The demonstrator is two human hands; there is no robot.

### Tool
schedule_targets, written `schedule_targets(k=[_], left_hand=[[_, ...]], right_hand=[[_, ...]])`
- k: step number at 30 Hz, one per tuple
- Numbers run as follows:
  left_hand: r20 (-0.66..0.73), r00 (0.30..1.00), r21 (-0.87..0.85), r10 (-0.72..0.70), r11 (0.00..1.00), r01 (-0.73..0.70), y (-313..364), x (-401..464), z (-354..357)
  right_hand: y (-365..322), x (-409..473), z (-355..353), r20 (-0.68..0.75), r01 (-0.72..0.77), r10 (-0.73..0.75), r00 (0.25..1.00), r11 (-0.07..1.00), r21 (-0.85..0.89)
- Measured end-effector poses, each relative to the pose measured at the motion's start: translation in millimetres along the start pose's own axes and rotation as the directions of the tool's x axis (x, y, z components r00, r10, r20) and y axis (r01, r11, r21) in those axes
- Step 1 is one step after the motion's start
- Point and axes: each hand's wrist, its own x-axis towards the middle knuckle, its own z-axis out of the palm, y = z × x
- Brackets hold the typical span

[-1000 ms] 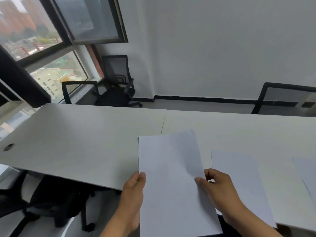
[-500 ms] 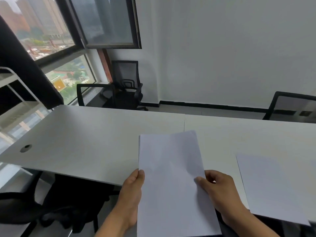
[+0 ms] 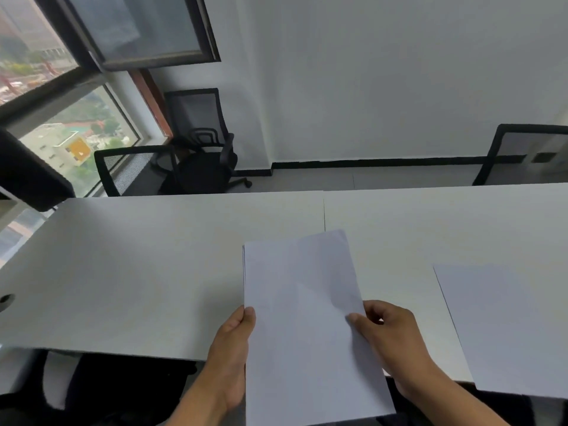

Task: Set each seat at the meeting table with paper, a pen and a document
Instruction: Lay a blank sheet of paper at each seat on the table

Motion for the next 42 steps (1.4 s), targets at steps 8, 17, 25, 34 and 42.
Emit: schedule_targets(k=[8, 17, 25, 34, 42], left_hand=[[0.031, 0.994, 0.021, -0.108, 0.994, 0.107, 1.6, 53.8, 12.5], [0.043, 0.984, 0.084, -0.173, 0.982, 0.169, -17.0, 93.0, 6.7], [0.027, 0.979, 0.151, -0.202, 0.969, 0.195, -18.2, 124.8, -6.7], [-0.034, 0.982, 0.141, -0.185, 0.972, 0.188, -3.1, 143.6, -33.6], [-0.039, 0.988, 0.116, -0.151, 0.981, 0.155, 18.4, 142.5, -47.8]], right_hand=[[24.9, 46.7, 3.4, -0.051, -0.086, 0.086, 0.995, 0.996, -0.005], [54.8, 71.7, 9.7, -0.166, -0.14, 0.14, 0.976, 0.99, 0.01], [63.9, 85.4, 20.1, -0.178, -0.172, 0.167, 0.97, 0.985, -0.01], [91.4, 107.1, 18.9, -0.308, -0.262, 0.189, 0.933, 0.94, -0.217], [99.4, 122.7, 5.7, -0.392, -0.333, 0.177, 0.903, 0.865, -0.376]])
